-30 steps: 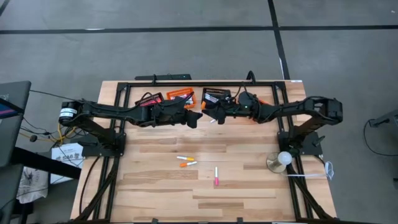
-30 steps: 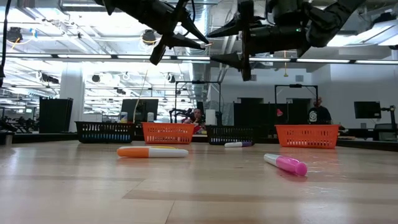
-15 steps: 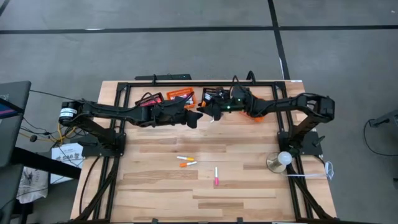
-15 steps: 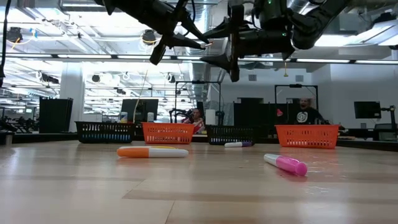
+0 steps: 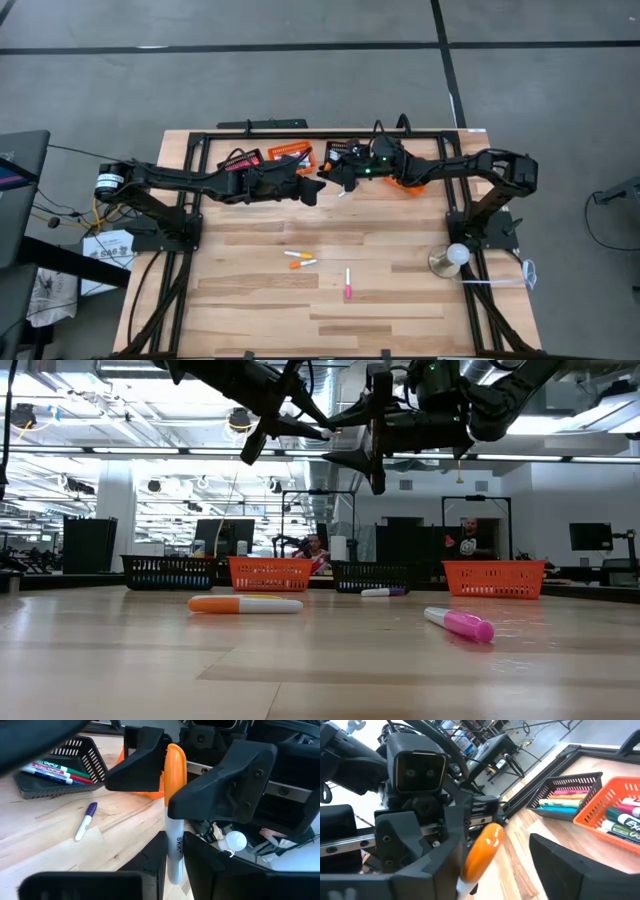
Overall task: Pick & Place Markers
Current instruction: Put the orange small highlighter pen into the left orange bin
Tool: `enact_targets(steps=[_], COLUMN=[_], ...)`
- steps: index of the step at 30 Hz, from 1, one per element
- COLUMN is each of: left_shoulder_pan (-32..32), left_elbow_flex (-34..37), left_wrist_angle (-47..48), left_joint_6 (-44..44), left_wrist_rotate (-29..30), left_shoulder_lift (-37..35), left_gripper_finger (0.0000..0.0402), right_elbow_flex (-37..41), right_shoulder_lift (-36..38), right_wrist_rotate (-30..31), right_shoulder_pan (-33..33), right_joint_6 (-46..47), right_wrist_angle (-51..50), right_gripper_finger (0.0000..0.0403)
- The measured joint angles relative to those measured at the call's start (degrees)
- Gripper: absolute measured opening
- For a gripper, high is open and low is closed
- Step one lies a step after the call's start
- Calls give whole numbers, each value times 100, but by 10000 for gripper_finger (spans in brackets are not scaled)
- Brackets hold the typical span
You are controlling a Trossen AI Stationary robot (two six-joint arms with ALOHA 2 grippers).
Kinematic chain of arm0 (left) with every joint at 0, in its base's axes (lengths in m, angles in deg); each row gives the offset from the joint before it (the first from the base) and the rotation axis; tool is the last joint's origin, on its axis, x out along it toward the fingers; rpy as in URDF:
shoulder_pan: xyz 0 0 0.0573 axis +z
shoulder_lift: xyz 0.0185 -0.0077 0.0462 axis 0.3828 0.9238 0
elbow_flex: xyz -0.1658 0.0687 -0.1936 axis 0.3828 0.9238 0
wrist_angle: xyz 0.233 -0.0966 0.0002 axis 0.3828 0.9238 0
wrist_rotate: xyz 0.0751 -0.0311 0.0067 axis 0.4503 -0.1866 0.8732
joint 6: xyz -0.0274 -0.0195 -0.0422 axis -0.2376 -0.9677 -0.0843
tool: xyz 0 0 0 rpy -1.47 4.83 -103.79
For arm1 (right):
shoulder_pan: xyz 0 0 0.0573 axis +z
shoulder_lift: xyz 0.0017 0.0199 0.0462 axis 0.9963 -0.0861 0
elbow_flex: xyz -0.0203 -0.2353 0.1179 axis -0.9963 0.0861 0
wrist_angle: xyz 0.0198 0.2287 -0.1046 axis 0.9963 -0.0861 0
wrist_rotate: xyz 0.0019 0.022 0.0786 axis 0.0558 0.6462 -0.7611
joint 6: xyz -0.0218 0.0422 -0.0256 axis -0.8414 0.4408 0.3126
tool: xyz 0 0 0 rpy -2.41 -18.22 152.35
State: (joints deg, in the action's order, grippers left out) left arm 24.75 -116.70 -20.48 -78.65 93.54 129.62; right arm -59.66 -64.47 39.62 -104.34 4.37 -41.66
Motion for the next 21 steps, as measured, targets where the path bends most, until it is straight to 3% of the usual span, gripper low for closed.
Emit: enact_targets(steps=[16, 21], left_shoulder_pan=[4, 4], left_elbow_flex=[0, 0], left_wrist_angle=[55, -13], left_joint_6=[6, -14], left_wrist_rotate=[63, 81], left_shoulder_lift=[4, 3], left_gripper_finger=[63, 62], right_elbow_flex=[-2, 4], right_shoulder_lift=[15, 4], right_wrist_rotate=[-25, -5], right_shoulder_pan=[5, 1], right_joint_6=[-146, -185], right_wrist_angle=[202, 219], right_gripper_finger=[26, 24])
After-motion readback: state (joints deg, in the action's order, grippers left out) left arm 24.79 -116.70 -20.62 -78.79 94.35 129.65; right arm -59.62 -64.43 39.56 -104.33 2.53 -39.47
